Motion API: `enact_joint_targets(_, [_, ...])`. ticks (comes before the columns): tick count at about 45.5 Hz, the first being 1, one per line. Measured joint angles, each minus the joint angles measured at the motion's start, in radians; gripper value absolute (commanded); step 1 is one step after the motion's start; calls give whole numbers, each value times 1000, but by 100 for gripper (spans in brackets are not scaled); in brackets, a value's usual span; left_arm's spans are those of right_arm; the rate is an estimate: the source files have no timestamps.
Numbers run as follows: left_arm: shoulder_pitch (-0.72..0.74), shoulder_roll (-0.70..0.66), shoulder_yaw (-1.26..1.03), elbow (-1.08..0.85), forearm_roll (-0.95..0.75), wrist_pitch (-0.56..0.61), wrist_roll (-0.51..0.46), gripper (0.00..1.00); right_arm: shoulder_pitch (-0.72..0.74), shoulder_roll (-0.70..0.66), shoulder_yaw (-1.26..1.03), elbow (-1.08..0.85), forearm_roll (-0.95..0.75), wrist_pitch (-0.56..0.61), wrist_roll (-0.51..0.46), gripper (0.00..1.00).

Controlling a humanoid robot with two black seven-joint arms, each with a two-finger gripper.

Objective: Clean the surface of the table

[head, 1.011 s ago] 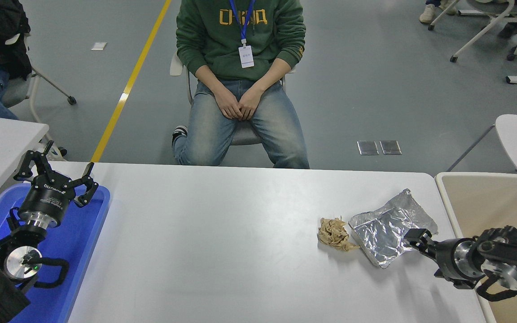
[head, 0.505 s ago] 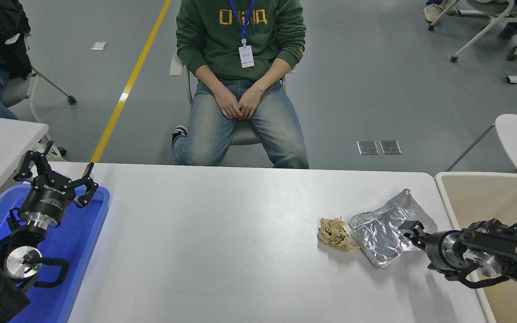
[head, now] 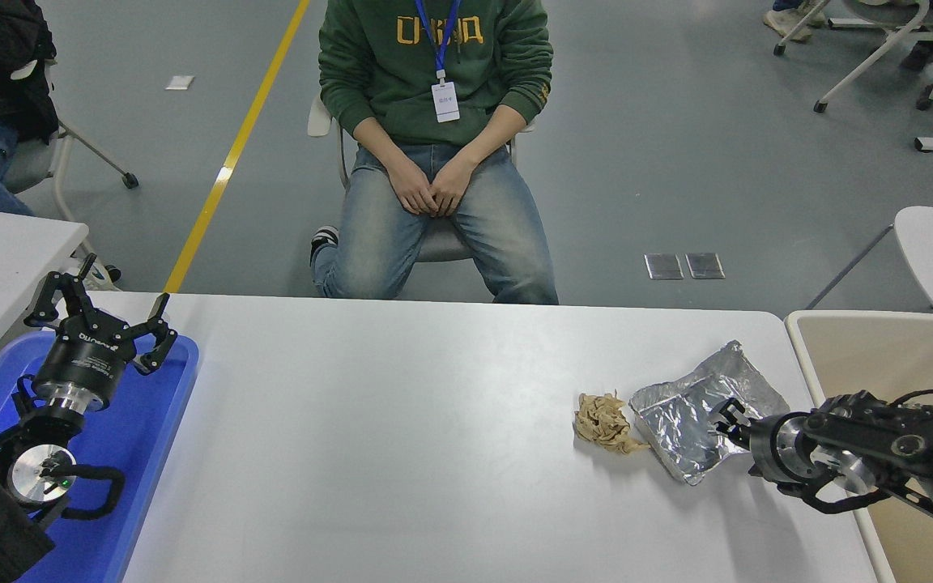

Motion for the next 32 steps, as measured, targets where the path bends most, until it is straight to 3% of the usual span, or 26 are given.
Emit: enact_joint_targets(32, [0,0,0,0,0,0,0,100,57,-88,-10,20,7,99,-29,0])
